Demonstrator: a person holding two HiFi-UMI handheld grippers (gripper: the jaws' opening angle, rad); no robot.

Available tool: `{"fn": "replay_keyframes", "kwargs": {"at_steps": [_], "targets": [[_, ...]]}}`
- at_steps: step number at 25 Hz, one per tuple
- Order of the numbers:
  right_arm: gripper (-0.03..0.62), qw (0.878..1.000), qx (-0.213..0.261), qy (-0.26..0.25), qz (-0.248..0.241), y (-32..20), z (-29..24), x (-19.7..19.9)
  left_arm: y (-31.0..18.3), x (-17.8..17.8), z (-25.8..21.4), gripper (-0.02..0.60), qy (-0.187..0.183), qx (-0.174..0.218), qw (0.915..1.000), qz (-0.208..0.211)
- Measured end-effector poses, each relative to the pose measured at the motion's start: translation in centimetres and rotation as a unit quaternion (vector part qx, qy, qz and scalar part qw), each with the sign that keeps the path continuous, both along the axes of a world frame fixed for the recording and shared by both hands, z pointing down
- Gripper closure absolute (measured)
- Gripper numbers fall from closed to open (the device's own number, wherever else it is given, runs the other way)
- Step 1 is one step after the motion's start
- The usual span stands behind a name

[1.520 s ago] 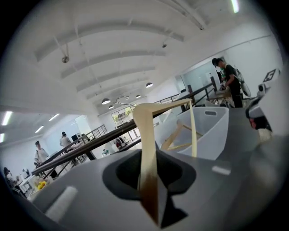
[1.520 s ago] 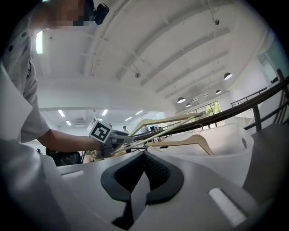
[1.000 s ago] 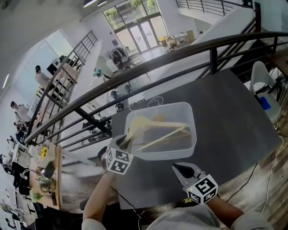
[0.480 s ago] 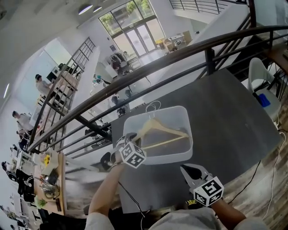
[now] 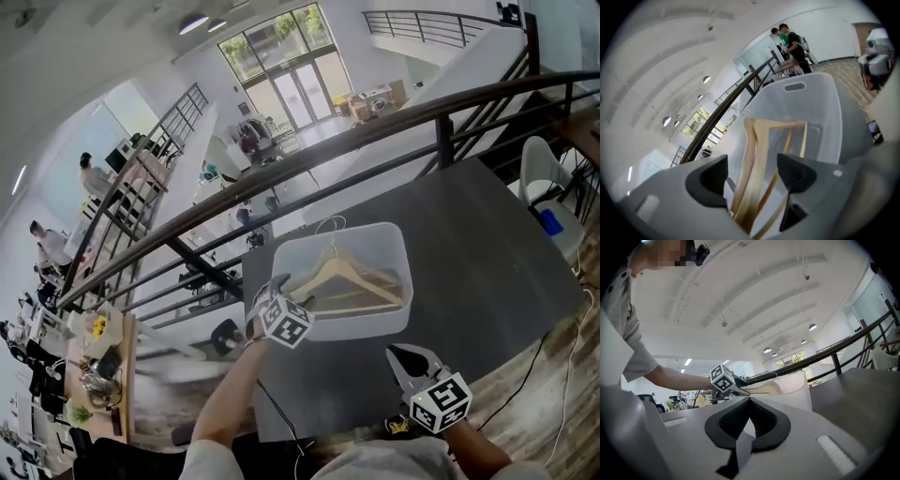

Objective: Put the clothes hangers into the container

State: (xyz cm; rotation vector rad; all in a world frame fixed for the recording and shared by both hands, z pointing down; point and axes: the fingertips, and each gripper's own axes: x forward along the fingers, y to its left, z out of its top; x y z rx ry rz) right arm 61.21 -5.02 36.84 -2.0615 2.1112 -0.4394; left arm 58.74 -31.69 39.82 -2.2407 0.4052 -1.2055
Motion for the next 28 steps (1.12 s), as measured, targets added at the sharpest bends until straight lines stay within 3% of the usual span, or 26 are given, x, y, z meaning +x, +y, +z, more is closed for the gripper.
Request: {"fn": "replay_keyframes", "kwargs": {"at_steps": [4, 7, 9, 11, 14, 17, 21, 24, 28], "targets": [[0.594, 1.0, 0.003, 0.008, 0.004, 0.4, -1.0, -2.2, 0.2, -3.1, -3.1, 0.25, 0.075, -0.001, 0.997, -0.02], [0.595, 1.0, 0.004, 0.017, 0.001, 0.8, -1.6, -4.0, 1.1, -5.6, -6.2, 0.279, 0.169, -0.024, 0.9848, -0.031], [0.594, 1.0, 0.003, 0.025, 0.0, 1.4, -2.0, -5.0, 2.5, -7.6, -8.1, 0.334, 0.248, -0.053, 0.9666, -0.038], [0.594, 0.999, 0.004, 0.035, 0.0, 2.0, -2.3, -5.9, 4.4, -10.0, -9.4, 0.387, 0.321, -0.081, 0.9422, -0.052], [0.595, 0.999, 0.011, 0.048, 0.0, 2.3, -2.3, -7.9, 8.3, -15.0, -10.3, 0.474, 0.398, -0.087, 0.9117, -0.057], [0.594, 0.998, 0.013, 0.064, 0.0, 4.0, -3.0, -10.2, 13.3, -19.9, -9.5, 0.501, 0.434, -0.098, 0.894, -0.051], [0.595, 0.997, 0.0, 0.082, 0.014, 6.6, -4.0, -12.6, 18.2, -25.7, -7.7, 0.563, 0.449, -0.138, 0.8779, -0.093], [0.595, 0.996, -0.019, 0.076, 0.033, 8.9, -3.3, -13.8, 21.8, -28.9, -6.1, 0.569, 0.454, -0.182, 0.8645, -0.114], [0.594, 0.995, -0.044, 0.071, 0.051, 11.6, -1.9, -16.1, 25.9, -33.1, -5.2, 0.569, 0.478, -0.214, 0.8388, -0.147]]}}
